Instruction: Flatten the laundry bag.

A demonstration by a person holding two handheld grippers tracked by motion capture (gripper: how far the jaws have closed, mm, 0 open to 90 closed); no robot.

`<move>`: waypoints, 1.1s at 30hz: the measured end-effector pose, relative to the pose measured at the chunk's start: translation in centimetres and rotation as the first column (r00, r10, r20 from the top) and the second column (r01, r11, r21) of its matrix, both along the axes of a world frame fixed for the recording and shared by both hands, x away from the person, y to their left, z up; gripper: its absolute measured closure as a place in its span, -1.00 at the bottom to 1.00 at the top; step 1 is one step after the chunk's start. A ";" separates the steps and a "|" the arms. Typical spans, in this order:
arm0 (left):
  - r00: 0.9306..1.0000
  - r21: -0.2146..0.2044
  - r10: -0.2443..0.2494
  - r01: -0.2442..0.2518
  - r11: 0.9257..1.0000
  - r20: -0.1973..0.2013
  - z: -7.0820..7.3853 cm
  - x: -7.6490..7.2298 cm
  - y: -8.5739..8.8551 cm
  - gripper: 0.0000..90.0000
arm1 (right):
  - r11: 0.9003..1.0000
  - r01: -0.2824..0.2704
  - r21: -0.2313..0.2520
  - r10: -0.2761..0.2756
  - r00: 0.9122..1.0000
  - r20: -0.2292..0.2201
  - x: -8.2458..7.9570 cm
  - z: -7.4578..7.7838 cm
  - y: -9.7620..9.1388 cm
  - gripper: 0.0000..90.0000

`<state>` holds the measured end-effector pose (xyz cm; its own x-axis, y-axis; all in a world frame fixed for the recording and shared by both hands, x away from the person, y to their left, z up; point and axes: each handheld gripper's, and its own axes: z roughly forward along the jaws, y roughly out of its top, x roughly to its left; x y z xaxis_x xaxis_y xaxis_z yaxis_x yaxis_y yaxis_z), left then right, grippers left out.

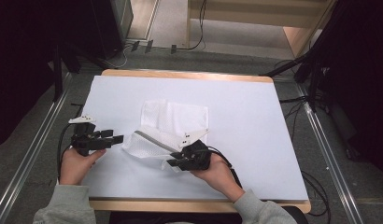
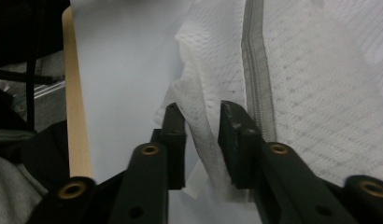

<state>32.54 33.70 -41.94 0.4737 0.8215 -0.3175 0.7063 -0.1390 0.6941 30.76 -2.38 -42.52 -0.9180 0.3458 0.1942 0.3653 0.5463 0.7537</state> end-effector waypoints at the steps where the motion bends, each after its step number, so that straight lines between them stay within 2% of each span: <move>1: 1.000 0.001 -0.009 0.009 1.000 -0.002 -0.1 0.2 -0.2 -0.20 | 1.000 0.009 0.010 -0.009 1.000 0.003 -0.1 0.5 -0.2 0.41; 3: 1.000 0.001 -0.011 0.011 1.000 0.000 -0.1 0.3 -0.3 -0.19 | 1.000 0.018 0.020 -0.017 1.000 -0.009 -0.2 1.1 -0.5 0.35; 4: 1.000 0.002 -0.015 0.015 1.000 -0.005 -0.1 0.4 -0.4 -0.19 | 0.999 0.027 0.036 -0.027 1.000 0.006 -0.3 2.1 -1.4 0.32; 7: 1.000 0.009 -0.025 0.025 1.000 -0.018 -0.3 0.7 -0.6 -0.18 | 0.998 0.054 0.030 -0.054 0.998 0.016 -0.2 2.6 -2.2 0.31; 9: 0.999 0.015 -0.029 0.030 0.999 -0.030 -0.6 1.0 -0.9 -0.18 | 0.996 0.085 0.035 -0.086 0.996 0.030 0.3 2.9 -3.2 0.32; 11: 0.998 0.033 -0.046 0.048 0.998 -0.042 -0.9 1.2 -1.1 -0.17 | 0.988 0.151 0.034 -0.152 0.988 0.027 1.7 2.9 -4.8 0.33; 13: 0.997 0.036 -0.052 0.054 0.998 -0.052 -1.0 1.3 -1.2 -0.18 | 0.983 0.179 0.043 -0.181 0.983 0.039 2.5 2.8 -5.9 0.33; 14: 0.997 0.035 -0.053 0.055 0.998 -0.059 -1.1 1.3 -1.3 -0.18 | 0.983 0.179 0.043 -0.181 0.983 0.039 2.5 2.8 -5.9 0.33; 15: 0.997 0.041 -0.057 0.059 0.997 -0.058 -1.2 1.3 -1.3 -0.17 | 0.976 0.214 0.038 -0.215 0.976 0.038 3.3 2.4 -6.6 0.32; 17: 0.996 0.053 -0.065 0.068 0.996 -0.056 -1.4 1.3 -1.5 -0.17 | 0.974 0.224 0.032 -0.226 0.974 0.035 3.6 2.2 -6.8 0.32; 18: 0.996 0.079 -0.069 0.074 0.994 -0.058 -1.5 1.3 -1.5 -0.18 | 0.968 0.250 0.023 -0.251 0.968 0.026 4.3 1.6 -7.3 0.30; 19: 0.996 0.079 -0.069 0.074 0.994 -0.058 -1.5 1.3 -1.5 -0.18 | 0.968 0.250 0.023 -0.251 0.968 0.026 4.3 1.6 -7.3 0.30; 20: 0.996 0.088 -0.067 0.072 0.994 -0.055 -1.7 1.3 -1.6 -0.18 | 0.964 0.265 0.006 -0.265 0.964 0.029 4.8 1.1 -7.4 0.29; 21: 0.996 0.091 -0.070 0.075 0.993 -0.063 -2.0 1.4 -1.5 -0.18 | 0.964 0.266 0.004 -0.266 0.963 0.029 5.0 0.9 -7.5 0.29; 25: 0.994 0.088 -0.073 0.080 0.993 -0.085 -2.4 1.7 -1.7 -0.16 | 0.951 0.310 -0.012 -0.310 0.951 0.018 6.4 0.0 -7.7 0.27; 26: 0.993 0.094 -0.078 0.086 0.992 -0.086 -2.5 1.7 -1.9 -0.16 | 0.951 0.310 -0.012 -0.310 0.951 0.018 6.4 0.0 -7.7 0.27; 27: 0.993 0.101 -0.084 0.093 0.991 -0.087 -2.6 1.7 -2.0 -0.16 | 0.947 0.321 -0.016 -0.321 0.947 0.020 6.7 -0.2 -7.7 0.26; 28: 0.992 0.108 -0.090 0.100 0.989 -0.091 -2.8 1.8 -2.3 -0.15 | 0.938 0.346 -0.029 -0.346 0.938 0.022 7.5 -0.7 -7.8 0.23; 29: 0.992 0.108 -0.090 0.100 0.989 -0.091 -2.8 1.8 -2.3 -0.13 | 0.938 0.346 -0.029 -0.346 0.938 0.022 7.5 -0.7 -7.8 0.23; 33: 0.991 0.140 -0.097 0.110 0.984 -0.094 -3.0 1.8 -2.7 -0.09 | 0.920 0.389 -0.053 -0.389 0.921 -0.004 9.1 -1.9 -8.2 0.20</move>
<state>34.30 31.00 -44.98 0.5343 0.8097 -0.2430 0.7395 -0.3084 0.5984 39.82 -10.58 -44.40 -0.7064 0.6847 0.1794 0.5672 0.3960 0.7221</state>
